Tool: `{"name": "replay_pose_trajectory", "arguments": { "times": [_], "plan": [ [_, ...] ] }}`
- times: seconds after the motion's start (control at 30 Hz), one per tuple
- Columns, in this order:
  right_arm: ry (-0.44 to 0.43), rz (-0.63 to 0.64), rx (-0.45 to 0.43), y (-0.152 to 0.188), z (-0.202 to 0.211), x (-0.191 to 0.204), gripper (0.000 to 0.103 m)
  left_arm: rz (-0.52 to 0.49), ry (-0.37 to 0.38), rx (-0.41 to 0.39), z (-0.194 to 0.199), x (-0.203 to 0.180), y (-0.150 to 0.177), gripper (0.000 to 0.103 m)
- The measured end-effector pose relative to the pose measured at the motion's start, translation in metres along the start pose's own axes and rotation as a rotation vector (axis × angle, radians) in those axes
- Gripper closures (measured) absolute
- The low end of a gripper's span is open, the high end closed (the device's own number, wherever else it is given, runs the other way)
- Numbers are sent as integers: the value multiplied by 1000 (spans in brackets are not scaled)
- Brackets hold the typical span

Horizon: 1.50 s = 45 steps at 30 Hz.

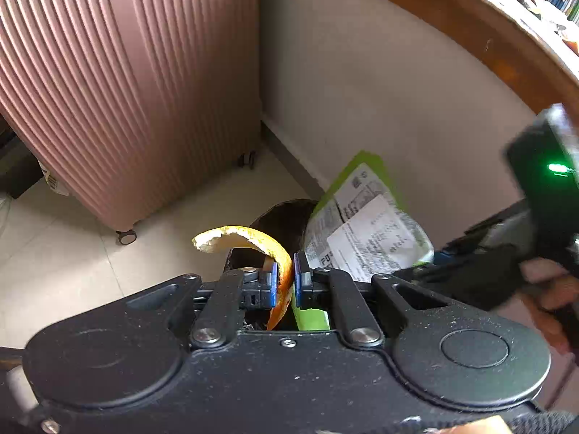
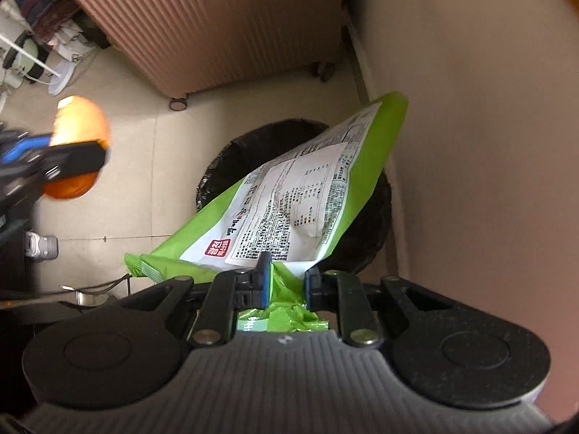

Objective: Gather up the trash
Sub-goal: 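Open the right tool to drop the green bag while the left tool releases the orange peel into the bin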

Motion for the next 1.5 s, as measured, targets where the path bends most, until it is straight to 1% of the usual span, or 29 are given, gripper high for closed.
{"name": "replay_pose_trajectory", "arguments": {
  "times": [0.1,0.13,0.23,0.4,0.53,0.67,0.87,1.0,1.07,1.13,1.17,1.2,1.23,1.3,1.4,1.5],
  "plan": [
    [-2,-34,31,-9,-31,-7,82,-4,1,-3,-10,0,6,95],
    [-7,-46,44,-11,-40,-15,82,-3,2,-3,-13,-1,10,95],
    [-4,-63,76,-16,-76,-18,82,3,3,-4,-26,-2,18,95],
    [8,-55,117,-12,-138,-22,82,35,8,9,-55,-1,36,95],
    [28,-61,123,-9,-181,-22,82,57,7,20,-79,-2,48,95],
    [41,-55,121,-10,-227,-30,81,75,4,28,-99,-4,58,95],
    [56,-59,115,-13,-269,-32,80,88,-9,43,-121,-3,72,95],
    [78,-65,129,-18,-293,-34,77,99,-12,57,-128,-6,78,95],
    [102,-76,147,-16,-301,-38,73,96,-19,63,-131,-8,79,95],
    [140,-90,178,-16,-307,-39,52,97,-20,71,-132,-10,79,95],
    [152,-99,186,-15,-307,-39,51,99,-19,74,-132,-10,78,95],
    [150,-109,182,-14,-303,-40,48,101,-18,76,-132,-10,77,95],
    [136,-116,172,-12,-297,-41,37,98,-17,78,-133,-10,75,95],
    [111,-118,136,-7,-277,-40,26,81,-17,77,-132,-11,71,95],
    [66,-145,83,4,-239,-41,23,72,-16,86,-125,-8,63,95],
    [50,-164,35,16,-195,-43,19,87,-4,91,-117,-9,54,95]
  ]
}}
Point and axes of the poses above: each gripper's, at about its wrist camera, not at the fingertips, and z roughly against the way its jaws point, x to its left, y to its underside, the point moved 1 cm from there along -z, roughly the way its jaws point, and after that the axes turned 1 degree about x, right-handed, at the moved point
